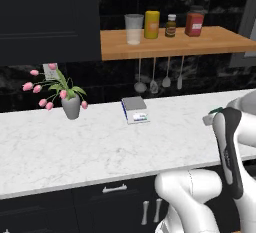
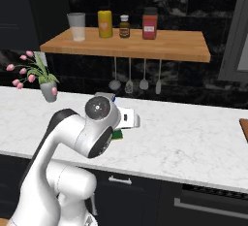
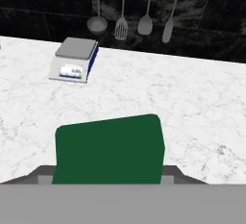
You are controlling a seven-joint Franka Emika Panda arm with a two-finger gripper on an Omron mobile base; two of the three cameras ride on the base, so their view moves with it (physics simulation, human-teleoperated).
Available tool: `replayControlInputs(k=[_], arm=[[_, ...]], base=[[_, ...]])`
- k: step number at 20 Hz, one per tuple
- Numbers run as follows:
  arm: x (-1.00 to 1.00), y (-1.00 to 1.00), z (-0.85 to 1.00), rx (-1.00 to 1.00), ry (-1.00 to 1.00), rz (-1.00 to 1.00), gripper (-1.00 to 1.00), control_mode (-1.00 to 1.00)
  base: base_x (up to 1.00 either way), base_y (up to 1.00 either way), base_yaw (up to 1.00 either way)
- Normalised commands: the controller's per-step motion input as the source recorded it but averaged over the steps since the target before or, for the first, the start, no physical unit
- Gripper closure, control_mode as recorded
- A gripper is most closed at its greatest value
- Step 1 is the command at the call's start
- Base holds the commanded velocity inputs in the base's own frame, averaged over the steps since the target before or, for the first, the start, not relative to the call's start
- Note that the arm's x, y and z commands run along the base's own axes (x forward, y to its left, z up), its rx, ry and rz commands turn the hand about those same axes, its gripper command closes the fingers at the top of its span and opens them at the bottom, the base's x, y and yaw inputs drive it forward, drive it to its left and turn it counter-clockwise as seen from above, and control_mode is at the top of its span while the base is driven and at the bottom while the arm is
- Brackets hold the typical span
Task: Pick up the sponge from the counter and clean the cutting board by briefly scrubbing or pressing down on the cutting board. Once finished, release the sponge.
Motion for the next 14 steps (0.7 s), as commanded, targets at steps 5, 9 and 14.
replayControlInputs(k=[5,9,14], arm=[[-0.01,-0.57,0.0,0.03,0.0,0.01,1.0,1.0],[0.0,0.0,0.0,0.0,0.0,0.0,1.0,1.0],[0.0,0.0,0.0,0.0,0.0,0.0,1.0,1.0]], base=[[-0.05,-0.2,0.0],[-0.25,-1.0,0.02],[-0.1,-1.0,0.01]])
